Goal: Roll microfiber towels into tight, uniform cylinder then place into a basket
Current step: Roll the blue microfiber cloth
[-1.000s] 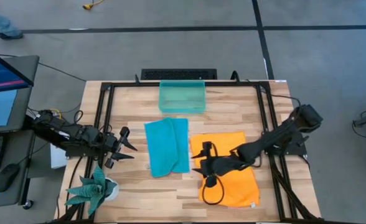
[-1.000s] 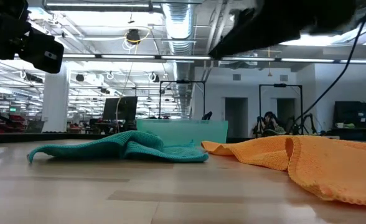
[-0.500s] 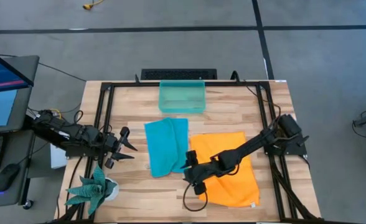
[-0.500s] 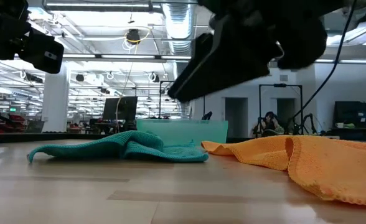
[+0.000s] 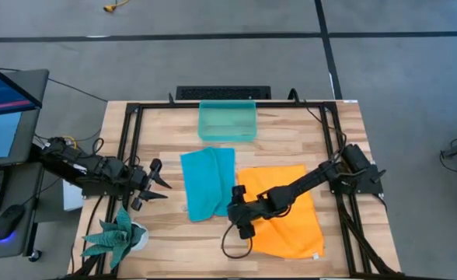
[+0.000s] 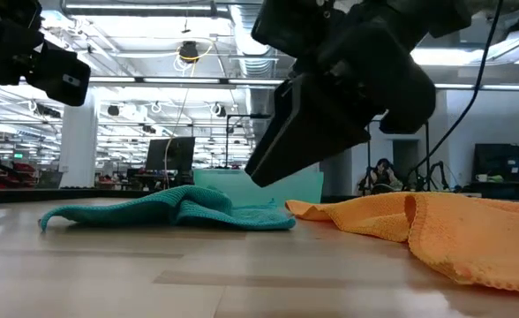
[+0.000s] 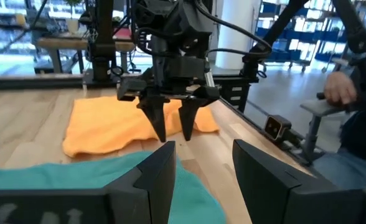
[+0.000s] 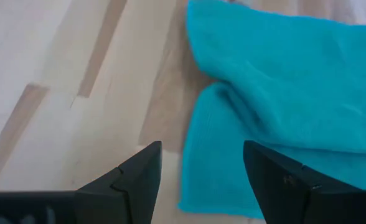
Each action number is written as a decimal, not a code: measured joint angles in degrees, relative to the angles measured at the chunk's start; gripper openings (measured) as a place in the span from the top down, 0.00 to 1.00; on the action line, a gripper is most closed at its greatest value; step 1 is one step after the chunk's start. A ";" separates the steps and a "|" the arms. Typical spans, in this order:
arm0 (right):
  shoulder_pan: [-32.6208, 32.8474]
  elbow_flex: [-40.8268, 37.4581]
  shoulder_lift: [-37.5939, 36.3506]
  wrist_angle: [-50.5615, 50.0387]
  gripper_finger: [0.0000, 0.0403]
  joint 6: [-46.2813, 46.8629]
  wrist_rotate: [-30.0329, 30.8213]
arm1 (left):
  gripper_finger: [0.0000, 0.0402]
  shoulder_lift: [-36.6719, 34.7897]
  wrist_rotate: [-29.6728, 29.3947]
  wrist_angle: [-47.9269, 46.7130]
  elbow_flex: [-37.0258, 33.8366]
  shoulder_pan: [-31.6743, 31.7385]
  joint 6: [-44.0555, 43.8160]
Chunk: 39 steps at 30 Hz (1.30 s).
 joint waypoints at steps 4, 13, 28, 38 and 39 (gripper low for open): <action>0.00 0.00 0.00 -0.91 0.38 0.02 -0.43 | 0.62 0.00 0.00 0.01 0.00 -0.01 -3.93; -0.20 -0.26 1.96 -1.59 0.38 0.16 -0.58 | 0.62 0.02 -1.64 0.23 0.01 0.00 -4.94; -1.93 0.15 3.61 -4.64 0.48 8.47 0.82 | 0.62 0.68 -4.53 0.72 0.00 -0.01 0.48; -2.43 0.15 4.28 -4.50 0.79 12.01 0.85 | 0.62 0.68 -15.89 3.02 -0.01 0.00 5.71; -2.43 0.11 4.29 -4.47 0.83 12.01 1.05 | 0.62 0.68 -16.72 3.39 -0.01 0.00 5.73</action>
